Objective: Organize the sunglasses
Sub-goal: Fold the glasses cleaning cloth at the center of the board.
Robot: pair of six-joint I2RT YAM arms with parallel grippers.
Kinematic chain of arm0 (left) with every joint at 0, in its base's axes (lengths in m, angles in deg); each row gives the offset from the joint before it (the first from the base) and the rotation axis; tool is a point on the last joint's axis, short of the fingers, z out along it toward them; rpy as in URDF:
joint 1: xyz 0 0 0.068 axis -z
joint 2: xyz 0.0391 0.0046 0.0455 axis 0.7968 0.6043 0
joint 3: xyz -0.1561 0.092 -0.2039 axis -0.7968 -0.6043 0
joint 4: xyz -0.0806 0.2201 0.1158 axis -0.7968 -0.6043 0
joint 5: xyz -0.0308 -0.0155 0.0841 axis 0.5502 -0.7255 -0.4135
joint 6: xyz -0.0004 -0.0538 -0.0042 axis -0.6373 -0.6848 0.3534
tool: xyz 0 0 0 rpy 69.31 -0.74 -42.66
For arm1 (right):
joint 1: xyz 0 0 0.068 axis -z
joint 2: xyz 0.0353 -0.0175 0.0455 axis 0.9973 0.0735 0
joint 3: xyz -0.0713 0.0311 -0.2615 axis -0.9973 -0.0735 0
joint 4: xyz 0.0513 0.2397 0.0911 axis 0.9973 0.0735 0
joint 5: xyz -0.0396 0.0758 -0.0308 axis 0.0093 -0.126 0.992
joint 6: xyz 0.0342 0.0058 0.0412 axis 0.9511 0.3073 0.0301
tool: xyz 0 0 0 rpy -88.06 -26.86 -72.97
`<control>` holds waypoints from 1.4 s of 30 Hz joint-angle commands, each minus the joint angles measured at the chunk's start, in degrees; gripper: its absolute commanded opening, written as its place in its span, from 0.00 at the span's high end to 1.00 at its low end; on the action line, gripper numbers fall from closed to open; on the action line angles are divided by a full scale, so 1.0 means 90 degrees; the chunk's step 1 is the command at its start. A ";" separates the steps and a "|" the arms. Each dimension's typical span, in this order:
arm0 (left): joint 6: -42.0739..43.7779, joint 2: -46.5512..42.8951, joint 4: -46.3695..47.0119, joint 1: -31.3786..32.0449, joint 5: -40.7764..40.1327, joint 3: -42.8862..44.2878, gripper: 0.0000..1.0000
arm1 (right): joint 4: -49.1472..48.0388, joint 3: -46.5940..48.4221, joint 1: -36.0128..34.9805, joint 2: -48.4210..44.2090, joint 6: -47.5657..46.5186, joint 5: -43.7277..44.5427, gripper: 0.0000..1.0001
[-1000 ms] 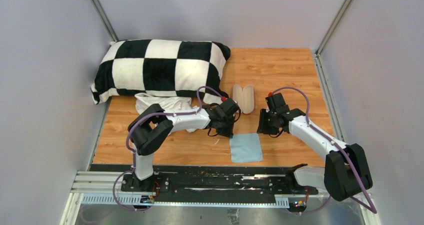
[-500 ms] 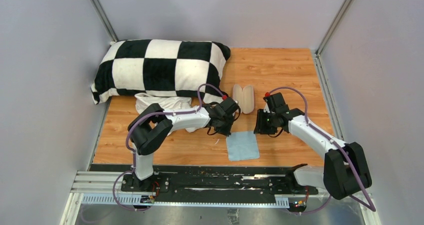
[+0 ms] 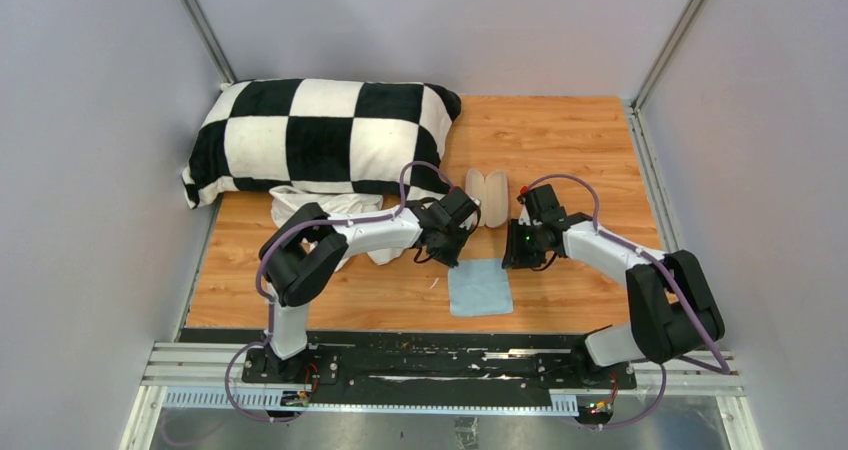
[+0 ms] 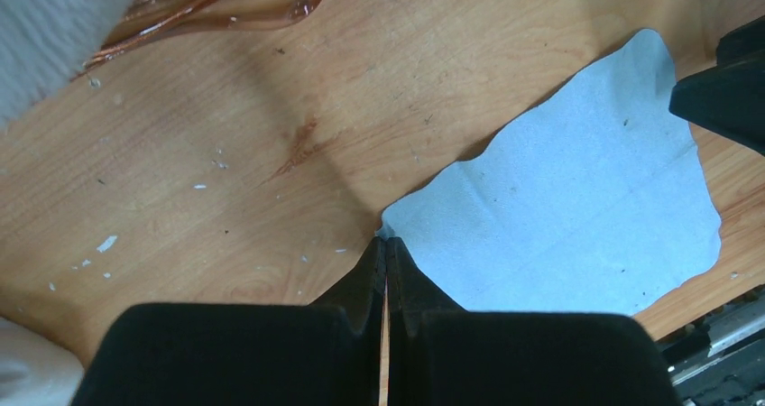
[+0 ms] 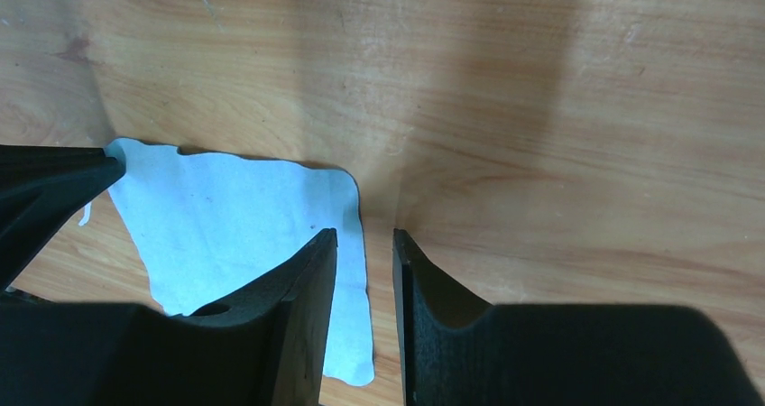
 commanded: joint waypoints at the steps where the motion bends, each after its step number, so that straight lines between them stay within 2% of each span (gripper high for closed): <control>1: 0.0347 0.0236 -0.0130 -0.0099 0.0165 0.0222 1.00 | -0.0169 0.0211 0.0062 0.0170 -0.0037 0.0231 0.66; 15: 0.0375 0.0318 -0.0180 -0.0178 0.0307 0.0371 1.00 | -0.0526 0.0132 -0.0036 0.0563 0.0021 0.0104 0.73; 26: 0.0330 0.0229 -0.0175 -0.0178 0.0383 0.0319 1.00 | -0.0460 0.0153 -0.0046 0.0401 0.0037 0.0052 1.00; 31: 0.0321 0.0148 -0.0177 -0.0178 0.0371 0.0332 1.00 | -0.0370 0.0164 -0.0052 0.0173 0.0048 0.0135 1.00; 32: 0.0325 0.0135 -0.0178 -0.0178 0.0357 0.0330 1.00 | -0.0355 0.0160 -0.0050 0.0141 0.0048 0.0161 0.98; 35: 0.0321 0.0118 -0.0187 -0.0178 0.0360 0.0315 1.00 | -0.0297 0.0171 -0.0068 0.0152 -0.0005 0.0209 0.76; 36: 0.0320 0.0114 -0.0186 -0.0178 0.0366 0.0317 1.00 | -0.0285 0.0173 -0.0093 0.0172 -0.0037 0.0242 0.72; 42: 0.0325 0.0105 -0.0185 -0.0178 0.0380 0.0303 1.00 | -0.0290 0.0118 -0.0300 0.0269 -0.0083 0.0388 0.66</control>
